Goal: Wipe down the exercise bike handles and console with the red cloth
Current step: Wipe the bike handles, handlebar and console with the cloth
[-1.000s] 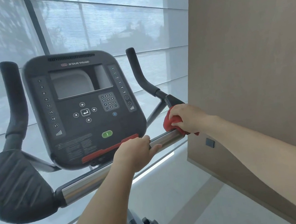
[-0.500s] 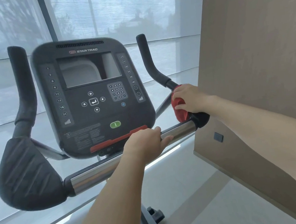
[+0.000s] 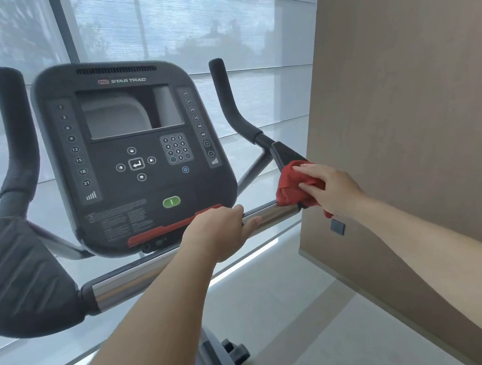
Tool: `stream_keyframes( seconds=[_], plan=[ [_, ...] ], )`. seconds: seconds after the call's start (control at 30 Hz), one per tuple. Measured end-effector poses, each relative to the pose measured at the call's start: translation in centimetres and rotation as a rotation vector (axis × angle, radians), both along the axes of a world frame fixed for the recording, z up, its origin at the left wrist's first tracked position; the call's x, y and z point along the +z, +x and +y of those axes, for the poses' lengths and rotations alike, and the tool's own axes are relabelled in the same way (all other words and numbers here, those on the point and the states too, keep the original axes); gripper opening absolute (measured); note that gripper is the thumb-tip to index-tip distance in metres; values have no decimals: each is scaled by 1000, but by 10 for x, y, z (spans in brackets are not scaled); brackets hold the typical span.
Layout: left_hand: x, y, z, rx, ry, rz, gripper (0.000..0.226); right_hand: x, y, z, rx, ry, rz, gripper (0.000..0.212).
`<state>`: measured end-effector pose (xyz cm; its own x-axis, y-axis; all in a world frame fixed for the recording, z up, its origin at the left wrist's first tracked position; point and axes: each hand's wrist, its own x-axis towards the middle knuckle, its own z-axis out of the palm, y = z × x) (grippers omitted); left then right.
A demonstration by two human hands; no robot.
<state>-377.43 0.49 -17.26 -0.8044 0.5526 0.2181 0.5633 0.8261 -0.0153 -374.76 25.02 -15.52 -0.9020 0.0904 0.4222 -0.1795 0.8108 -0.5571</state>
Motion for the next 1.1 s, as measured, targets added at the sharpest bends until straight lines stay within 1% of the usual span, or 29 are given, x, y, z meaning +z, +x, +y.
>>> stream_keyframes(
  seconds=[0.03,0.1,0.17,0.23,0.27,0.37,0.4,0.47,0.5,0.6,0.63,0.73,0.8,0.9,0.97,1.03,1.1],
  plan=[
    [0,1,0,2,-6,10,46,-7,5,-3,19,27,19,36],
    [0,3,0,4,-17,30,46,-8,13,-7,42,1,35,34],
    [0,4,1,11,-18,44,45,1,19,-4,74,-86,26,28],
    [1,5,1,20,-13,48,44,6,21,-1,64,-171,104,27],
    [1,5,1,21,-13,47,44,5,22,-2,63,-146,133,29],
    [2,7,1,26,-17,43,42,-19,16,-8,139,149,67,40],
    [2,8,1,26,-18,40,42,-28,15,-10,139,172,47,43],
    [3,7,1,23,-20,36,42,-35,20,-17,120,127,65,46],
    [3,6,1,21,-21,34,43,-36,22,-21,144,120,74,48],
    [2,5,1,20,-21,32,44,-37,26,-21,262,193,81,50],
    [2,5,1,20,-20,34,45,-36,22,-15,252,205,82,49],
    [2,6,2,16,-20,46,43,-26,9,2,89,115,88,42],
    [3,7,2,14,-27,39,42,-23,8,-8,45,63,130,38],
    [4,7,3,9,-33,34,45,-34,12,-25,131,81,160,38],
    [6,9,2,16,-46,30,47,-34,13,-19,182,61,147,38],
    [6,11,2,35,-61,44,48,-23,14,-12,168,8,135,35],
    [7,12,-1,54,-49,98,50,-14,17,-16,169,-27,117,31]
  ],
)
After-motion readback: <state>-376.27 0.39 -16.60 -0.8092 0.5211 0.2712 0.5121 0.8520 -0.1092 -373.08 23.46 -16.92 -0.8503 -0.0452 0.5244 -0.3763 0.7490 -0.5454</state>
